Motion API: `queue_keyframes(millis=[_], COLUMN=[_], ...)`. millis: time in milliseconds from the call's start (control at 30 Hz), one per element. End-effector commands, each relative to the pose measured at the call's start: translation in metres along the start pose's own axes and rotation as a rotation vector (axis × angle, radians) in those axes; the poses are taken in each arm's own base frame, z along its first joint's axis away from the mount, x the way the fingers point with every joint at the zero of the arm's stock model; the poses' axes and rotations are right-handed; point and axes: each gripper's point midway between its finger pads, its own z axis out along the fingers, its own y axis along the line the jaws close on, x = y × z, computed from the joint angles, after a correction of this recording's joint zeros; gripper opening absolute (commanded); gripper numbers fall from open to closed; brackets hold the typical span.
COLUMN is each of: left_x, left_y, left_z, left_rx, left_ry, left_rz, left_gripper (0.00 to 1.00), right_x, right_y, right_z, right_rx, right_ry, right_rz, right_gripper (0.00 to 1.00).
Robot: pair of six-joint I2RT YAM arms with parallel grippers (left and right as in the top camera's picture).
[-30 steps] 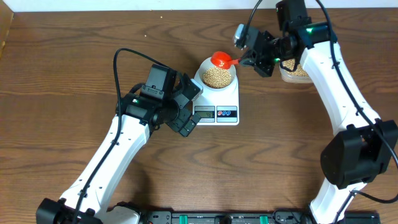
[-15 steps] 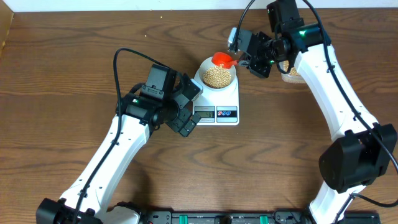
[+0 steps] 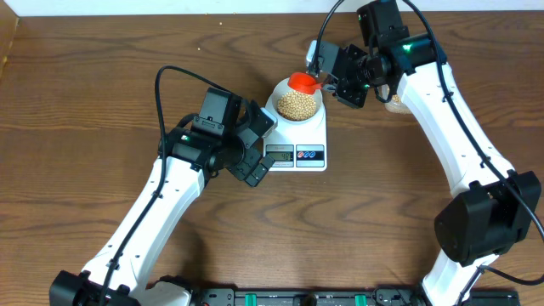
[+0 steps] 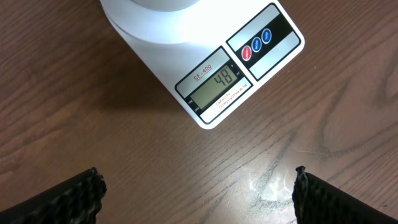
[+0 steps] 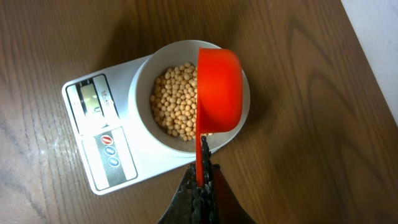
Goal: Scoop item into bowl and weigh 50g on scale
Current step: 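Tip the scoop further over the bowl to add more soybeans, then move the scoop back right over the soybean tub, right gripper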
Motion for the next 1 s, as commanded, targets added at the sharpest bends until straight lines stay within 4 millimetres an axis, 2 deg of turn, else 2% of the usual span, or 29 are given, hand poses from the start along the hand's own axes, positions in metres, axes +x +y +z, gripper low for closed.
queue_keyframes(millis=[0, 200, 367, 667, 900, 967], left_x=[-0.012, -0.012, -0.012, -0.012, -0.012, -0.012], left_y=[-0.001, -0.001, -0.001, -0.001, -0.001, -0.001], left_z=[-0.009, -0.009, -0.009, -0.009, -0.009, -0.009], left_rx=[0.003, 0.003, 0.002, 0.003, 0.003, 0.003], left_ry=[-0.038, -0.038, -0.037, -0.038, -0.038, -0.038], left_rz=[0.017, 0.017, 0.017, 0.017, 0.017, 0.017], left_gripper=[0.98, 0.98, 0.98, 0.98, 0.98, 0.98], right_x=[-0.013, -0.006, 0.016, 0.078, 0.163, 0.176], right_y=[-0.003, -0.016, -0.04, -0.092, -0.124, -0.125], right_z=[-0.019, -0.036, -0.057, -0.091, -0.11, -0.113], right_rx=[0.013, -0.042, -0.04, 0.082, 0.404, 0.464], right_ry=[-0.062, -0.172, -0.238, -0.245, -0.024, 0.033], right_rz=[0.035, 0.176, 0.341, 0.767, 1.147, 1.17], right_gripper=[0.01, 0.01, 0.01, 0.01, 0.01, 0.01])
